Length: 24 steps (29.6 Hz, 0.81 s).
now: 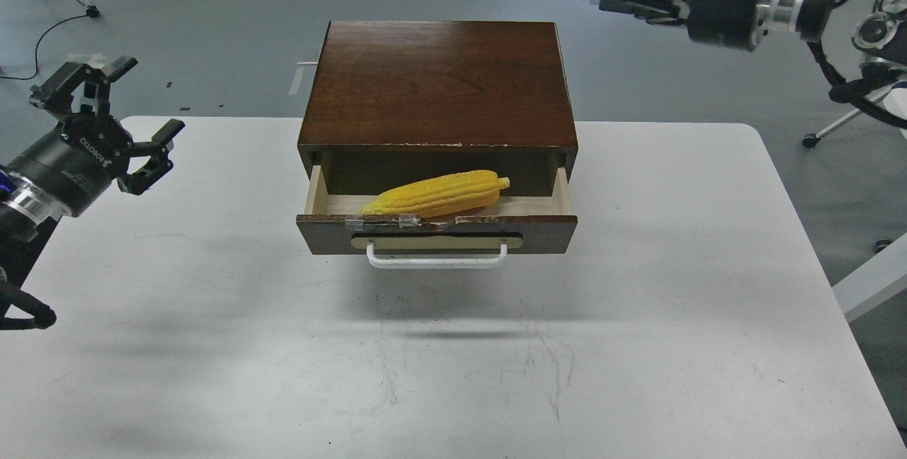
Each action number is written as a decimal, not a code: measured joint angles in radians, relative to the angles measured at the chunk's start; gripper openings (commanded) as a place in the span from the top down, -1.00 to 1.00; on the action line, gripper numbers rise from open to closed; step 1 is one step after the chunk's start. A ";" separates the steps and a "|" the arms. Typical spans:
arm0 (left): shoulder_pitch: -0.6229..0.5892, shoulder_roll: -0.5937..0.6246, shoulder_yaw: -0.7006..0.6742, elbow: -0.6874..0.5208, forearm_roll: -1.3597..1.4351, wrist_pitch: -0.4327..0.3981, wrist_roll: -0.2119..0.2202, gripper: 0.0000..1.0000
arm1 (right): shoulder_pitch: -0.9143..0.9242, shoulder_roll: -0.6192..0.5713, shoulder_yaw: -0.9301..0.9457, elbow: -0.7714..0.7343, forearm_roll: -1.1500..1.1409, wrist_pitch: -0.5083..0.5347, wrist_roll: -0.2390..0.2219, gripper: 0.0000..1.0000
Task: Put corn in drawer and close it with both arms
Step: 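Withdraw the right gripper away from the drawer, then bring the left gripper in front of the drawer face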
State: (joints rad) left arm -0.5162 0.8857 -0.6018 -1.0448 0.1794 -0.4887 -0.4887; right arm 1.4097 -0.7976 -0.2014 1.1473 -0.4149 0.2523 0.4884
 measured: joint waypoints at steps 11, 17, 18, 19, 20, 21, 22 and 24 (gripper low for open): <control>-0.010 0.018 -0.007 0.003 0.000 0.000 0.000 -0.99 | -0.558 0.037 0.361 -0.141 0.256 0.000 0.000 -0.97; -0.104 0.079 -0.020 -0.116 0.165 0.000 0.000 -0.99 | -0.615 0.073 0.376 -0.165 0.262 0.002 0.000 -0.97; -0.127 0.089 -0.022 -0.148 0.208 0.000 0.000 -0.99 | -0.616 0.074 0.377 -0.165 0.262 0.002 0.000 -0.97; -0.161 0.097 -0.025 -0.194 0.274 0.000 0.000 -0.98 | -0.618 0.075 0.377 -0.166 0.262 0.002 0.000 -0.97; -0.198 0.100 -0.031 -0.243 0.343 0.000 0.000 -0.98 | -0.619 0.076 0.377 -0.166 0.262 0.002 0.000 -0.98; -0.227 0.101 -0.035 -0.283 0.407 0.000 0.000 -0.97 | -0.620 0.076 0.377 -0.166 0.262 0.002 0.000 -0.98; -0.246 0.101 -0.037 -0.313 0.461 0.000 0.000 -0.96 | -0.620 0.076 0.377 -0.166 0.262 0.001 0.000 -0.98; -0.287 0.090 -0.040 -0.400 0.623 0.000 0.000 -0.94 | -0.621 0.077 0.377 -0.166 0.262 0.001 0.000 -0.97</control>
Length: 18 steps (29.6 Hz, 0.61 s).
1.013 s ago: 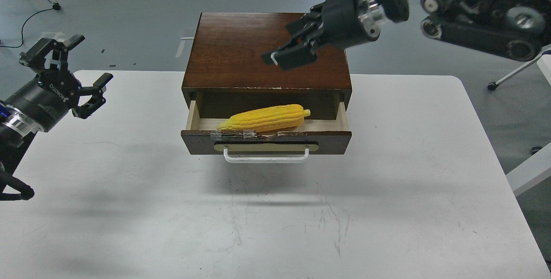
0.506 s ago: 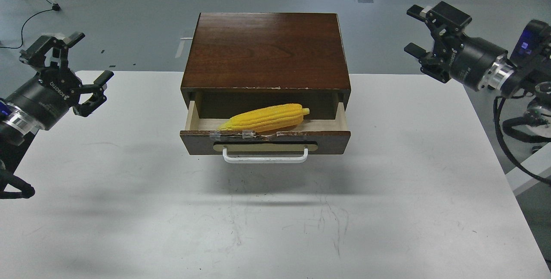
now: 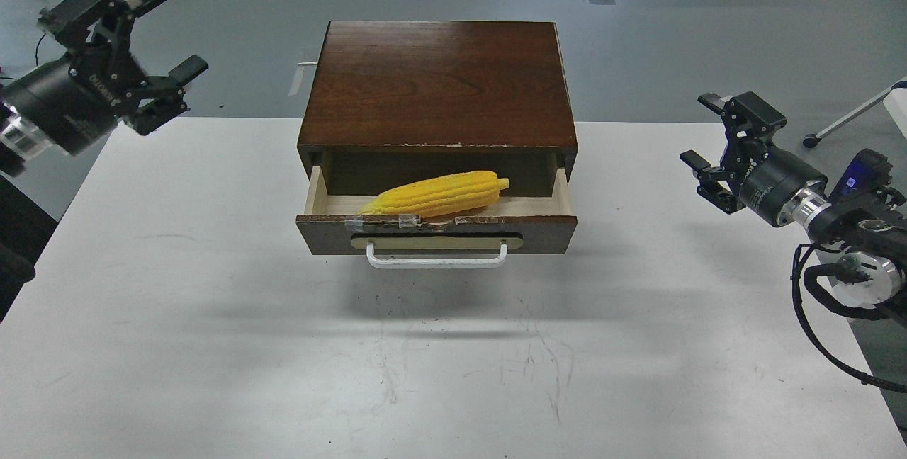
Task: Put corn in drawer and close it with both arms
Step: 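Bring the left gripper in front of the drawer face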
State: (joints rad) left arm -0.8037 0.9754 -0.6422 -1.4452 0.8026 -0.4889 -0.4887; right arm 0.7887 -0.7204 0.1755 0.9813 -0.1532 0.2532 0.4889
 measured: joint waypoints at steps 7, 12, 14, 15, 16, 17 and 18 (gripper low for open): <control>-0.041 -0.150 0.004 -0.233 0.553 0.000 0.000 -0.72 | 0.000 0.001 -0.001 0.001 0.000 0.000 0.000 -0.97; -0.018 -0.313 0.038 -0.257 0.860 0.000 0.000 0.62 | -0.002 0.001 -0.001 0.002 0.000 0.000 0.000 -0.97; 0.002 -0.369 0.075 -0.257 0.912 0.000 0.000 0.80 | -0.007 0.000 -0.001 0.002 0.000 0.000 0.000 -0.97; 0.013 -0.385 0.093 -0.257 0.922 0.000 0.000 0.96 | -0.009 0.000 -0.001 0.002 0.000 0.000 0.000 -0.97; 0.027 -0.399 0.117 -0.257 0.928 0.000 0.000 1.00 | -0.010 -0.001 -0.001 0.002 0.000 0.000 0.000 -0.97; 0.042 -0.407 0.139 -0.255 0.930 0.000 0.000 1.00 | -0.013 -0.001 -0.001 0.002 0.000 0.000 0.000 -0.97; 0.062 -0.411 0.161 -0.254 0.928 0.000 0.000 1.00 | -0.015 -0.001 -0.001 0.002 0.000 0.000 0.000 -0.97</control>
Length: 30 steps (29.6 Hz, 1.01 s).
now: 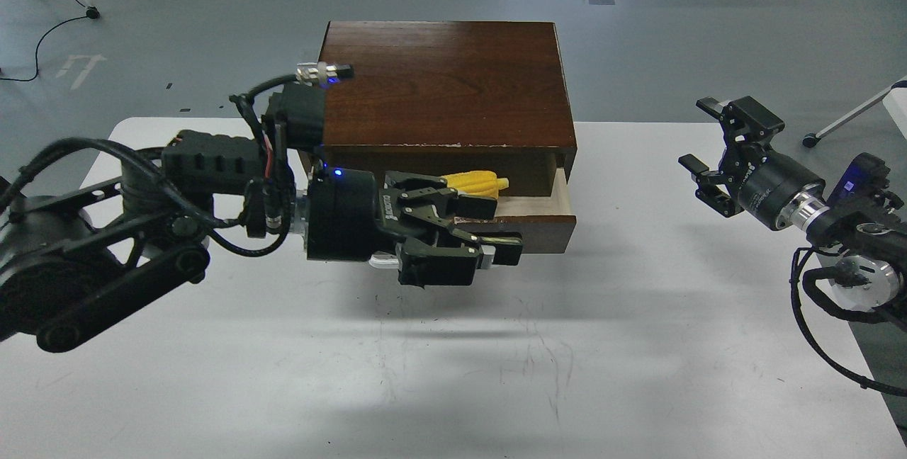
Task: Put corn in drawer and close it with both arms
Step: 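Bring the left gripper in front of the drawer face, then push the drawer front with the left gripper toward the box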
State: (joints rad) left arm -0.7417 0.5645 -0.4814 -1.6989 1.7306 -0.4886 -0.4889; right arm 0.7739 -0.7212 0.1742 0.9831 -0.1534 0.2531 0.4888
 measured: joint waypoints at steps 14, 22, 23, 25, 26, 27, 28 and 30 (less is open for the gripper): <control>0.345 0.044 -0.057 0.087 -0.354 0.049 0.065 1.00 | -0.022 0.000 -0.004 0.000 -0.001 -0.001 0.000 -0.97; 0.366 0.058 -0.064 0.161 -0.476 0.133 0.075 1.00 | -0.026 0.001 -0.007 0.000 -0.002 0.000 0.000 -0.97; 0.366 0.058 -0.065 0.166 -0.485 0.141 0.076 1.00 | -0.027 0.001 -0.007 0.001 -0.002 0.000 0.000 -0.98; 0.366 0.058 -0.065 0.172 -0.493 0.152 0.079 1.00 | -0.028 0.002 -0.007 0.001 -0.002 0.000 0.000 -0.97; 0.366 0.058 -0.065 0.176 -0.494 0.156 0.081 1.00 | -0.028 0.002 -0.007 0.001 -0.002 0.000 0.000 -0.97; 0.366 0.058 -0.065 0.179 -0.495 0.159 0.082 1.00 | -0.028 0.002 -0.007 0.001 -0.002 0.000 0.000 -0.97; 0.366 0.058 -0.065 0.181 -0.495 0.161 0.082 1.00 | -0.028 0.002 -0.007 0.001 -0.002 0.000 0.000 -0.97; 0.366 0.058 -0.065 0.184 -0.496 0.163 0.083 1.00 | -0.029 0.002 -0.007 0.001 -0.002 0.000 0.000 -0.97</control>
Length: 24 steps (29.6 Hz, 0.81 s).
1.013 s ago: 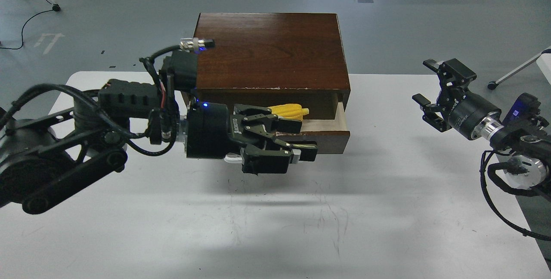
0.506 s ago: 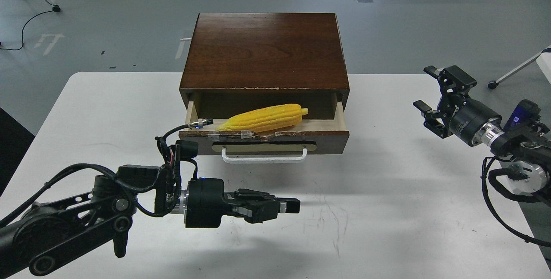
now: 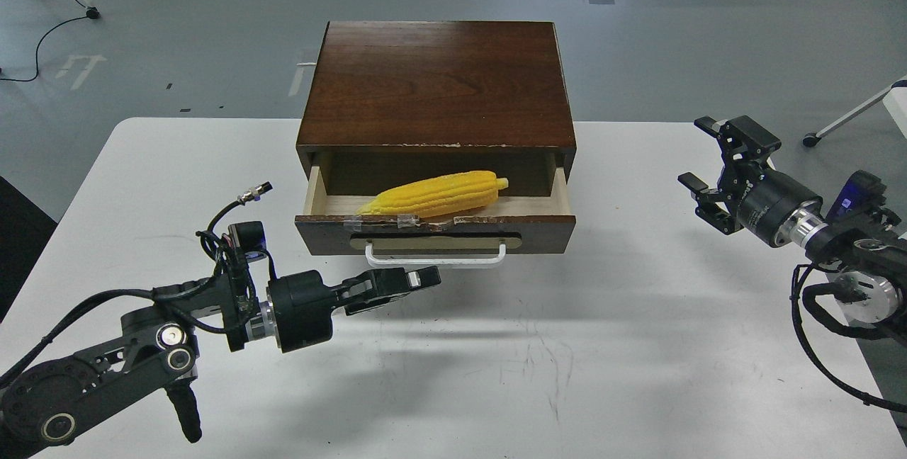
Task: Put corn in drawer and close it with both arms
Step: 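Push the drawer front with the left gripper toward the box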
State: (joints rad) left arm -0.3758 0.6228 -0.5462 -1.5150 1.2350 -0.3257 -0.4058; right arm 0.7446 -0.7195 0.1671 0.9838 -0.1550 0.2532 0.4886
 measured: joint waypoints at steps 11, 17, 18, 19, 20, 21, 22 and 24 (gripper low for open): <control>0.001 0.007 -0.001 0.001 0.000 -0.019 -0.002 1.00 | 0.000 0.000 -0.001 0.000 0.000 0.000 0.000 -0.97; 0.001 0.007 0.000 0.004 0.009 -0.020 -0.002 1.00 | -0.002 0.000 -0.002 -0.001 0.000 0.000 0.000 -0.97; 0.001 0.007 0.000 0.004 0.009 -0.020 0.000 1.00 | -0.003 0.000 -0.002 -0.001 0.000 0.000 0.000 -0.97; 0.000 0.007 0.000 0.005 0.009 -0.019 0.003 1.00 | -0.004 0.000 -0.003 -0.001 0.000 0.000 0.000 -0.97; 0.000 0.007 0.000 0.006 0.009 -0.019 0.005 1.00 | -0.005 0.000 -0.003 -0.001 0.000 0.000 0.000 -0.97; 0.000 0.008 0.000 0.007 0.009 -0.019 0.006 1.00 | -0.006 0.002 -0.003 -0.001 0.000 0.000 0.000 -0.97; 0.000 0.008 0.000 0.008 0.009 -0.019 0.008 1.00 | -0.006 0.004 -0.003 -0.001 0.000 0.000 0.000 -0.98; 0.000 0.010 0.000 0.008 0.010 -0.019 0.011 1.00 | -0.007 0.005 -0.003 -0.001 0.000 -0.001 0.000 -0.97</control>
State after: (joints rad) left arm -0.3758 0.6329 -0.5461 -1.5065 1.2446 -0.3443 -0.3952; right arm 0.7379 -0.7140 0.1640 0.9833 -0.1550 0.2523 0.4886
